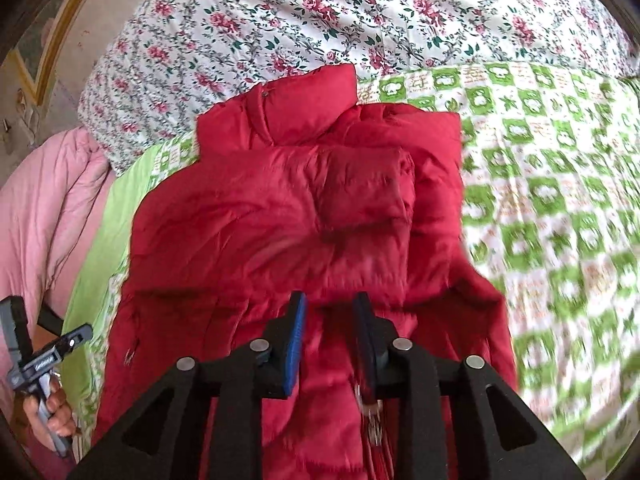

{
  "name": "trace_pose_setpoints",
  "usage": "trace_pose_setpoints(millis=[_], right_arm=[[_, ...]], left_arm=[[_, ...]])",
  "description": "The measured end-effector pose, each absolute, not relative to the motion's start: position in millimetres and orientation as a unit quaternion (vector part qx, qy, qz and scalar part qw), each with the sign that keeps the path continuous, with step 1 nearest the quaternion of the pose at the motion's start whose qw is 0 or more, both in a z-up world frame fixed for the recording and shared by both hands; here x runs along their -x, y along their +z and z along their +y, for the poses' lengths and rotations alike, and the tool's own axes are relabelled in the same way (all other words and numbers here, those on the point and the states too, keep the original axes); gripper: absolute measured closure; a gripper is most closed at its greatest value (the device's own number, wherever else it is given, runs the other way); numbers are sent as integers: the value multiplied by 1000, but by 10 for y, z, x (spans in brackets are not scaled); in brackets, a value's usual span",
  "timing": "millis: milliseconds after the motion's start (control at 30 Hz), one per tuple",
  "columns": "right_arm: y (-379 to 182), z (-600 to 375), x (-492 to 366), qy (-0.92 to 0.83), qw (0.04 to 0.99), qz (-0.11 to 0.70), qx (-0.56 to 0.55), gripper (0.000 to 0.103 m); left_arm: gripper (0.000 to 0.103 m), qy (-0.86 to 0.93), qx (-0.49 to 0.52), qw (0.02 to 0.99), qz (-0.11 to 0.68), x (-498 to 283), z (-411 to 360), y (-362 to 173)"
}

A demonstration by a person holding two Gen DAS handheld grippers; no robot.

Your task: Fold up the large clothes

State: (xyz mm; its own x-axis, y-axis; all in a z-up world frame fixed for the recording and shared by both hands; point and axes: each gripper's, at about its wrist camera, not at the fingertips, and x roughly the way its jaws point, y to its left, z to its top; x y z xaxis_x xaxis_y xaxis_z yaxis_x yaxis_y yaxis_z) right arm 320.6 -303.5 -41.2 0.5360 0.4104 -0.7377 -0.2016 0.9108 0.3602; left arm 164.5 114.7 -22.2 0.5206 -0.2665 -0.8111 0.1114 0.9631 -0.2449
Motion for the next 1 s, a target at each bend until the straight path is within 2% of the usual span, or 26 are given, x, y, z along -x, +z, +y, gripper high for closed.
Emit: trace_pose_setpoints(millis=[67,367,667,767,867,1000], right_arm=[[-372,-3100,-3057,183,868,446,-121,63],[-301,-3529,-2372,173,869,444,-130,58],[-496,-3872,-1872,154,859,465,-149,53],[-547,-3944,-1738,149,858,467,-153,48],[-598,-4029,-1654,140,856,473,-155,48],[-656,-4145,-1585,134,850,483,-163,48]], left_arm=[[68,-110,82,865,483,-1574,1195,-247],[64,-120,85,850,506,-1192,1372,-414],[62,-148,119,826,531,-893,1468,-587],[52,-150,112,824,534,-799,1439,-610],[51,-157,107,822,537,-724,1409,-629],[41,-168,107,816,543,-670,1397,-670]])
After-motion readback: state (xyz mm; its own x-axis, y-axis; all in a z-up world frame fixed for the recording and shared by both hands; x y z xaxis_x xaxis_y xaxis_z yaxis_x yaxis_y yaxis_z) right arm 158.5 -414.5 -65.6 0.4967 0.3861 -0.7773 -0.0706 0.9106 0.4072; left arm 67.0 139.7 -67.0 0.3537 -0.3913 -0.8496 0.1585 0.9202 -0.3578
